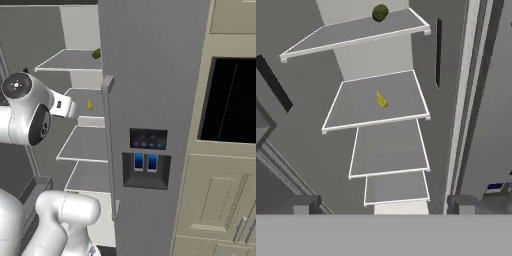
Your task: Take the lemon wedge from the fridge and place it on the plate with fish on the dining counter.
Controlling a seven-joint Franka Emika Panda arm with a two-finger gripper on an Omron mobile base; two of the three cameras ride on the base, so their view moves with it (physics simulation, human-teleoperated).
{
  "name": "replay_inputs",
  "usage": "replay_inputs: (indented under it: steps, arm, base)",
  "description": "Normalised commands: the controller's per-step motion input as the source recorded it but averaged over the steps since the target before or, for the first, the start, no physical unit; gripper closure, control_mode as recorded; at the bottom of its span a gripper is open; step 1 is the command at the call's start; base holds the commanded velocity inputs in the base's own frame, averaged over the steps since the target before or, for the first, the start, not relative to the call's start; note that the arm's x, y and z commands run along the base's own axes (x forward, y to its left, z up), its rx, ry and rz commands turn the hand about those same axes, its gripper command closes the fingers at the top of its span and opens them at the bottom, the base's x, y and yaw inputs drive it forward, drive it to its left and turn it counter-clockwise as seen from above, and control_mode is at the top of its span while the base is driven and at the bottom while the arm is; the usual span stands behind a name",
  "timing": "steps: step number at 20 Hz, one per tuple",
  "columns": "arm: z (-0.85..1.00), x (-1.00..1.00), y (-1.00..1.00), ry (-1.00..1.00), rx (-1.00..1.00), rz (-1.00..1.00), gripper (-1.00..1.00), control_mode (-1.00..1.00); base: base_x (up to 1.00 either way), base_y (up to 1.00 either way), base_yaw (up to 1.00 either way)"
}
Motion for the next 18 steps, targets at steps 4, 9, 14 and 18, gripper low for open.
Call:
replay_inputs:
  steps: [4,9,14,18]
  arm:
    - [0.00,0.00,0.00,0.00,0.00,0.00,-1.00,1.00]
    - [0.00,0.00,0.00,0.00,0.00,0.00,-1.00,1.00]
    - [0.00,0.00,0.00,0.00,0.00,0.00,-1.00,1.00]
    - [0.00,0.00,0.00,0.00,0.00,0.00,-1.00,1.00]
  base:
    - [0.55,0.57,0.00]
    - [0.46,0.01,0.00]
    - [0.18,-0.31,0.01]
    - [0.00,0.00,0.00]
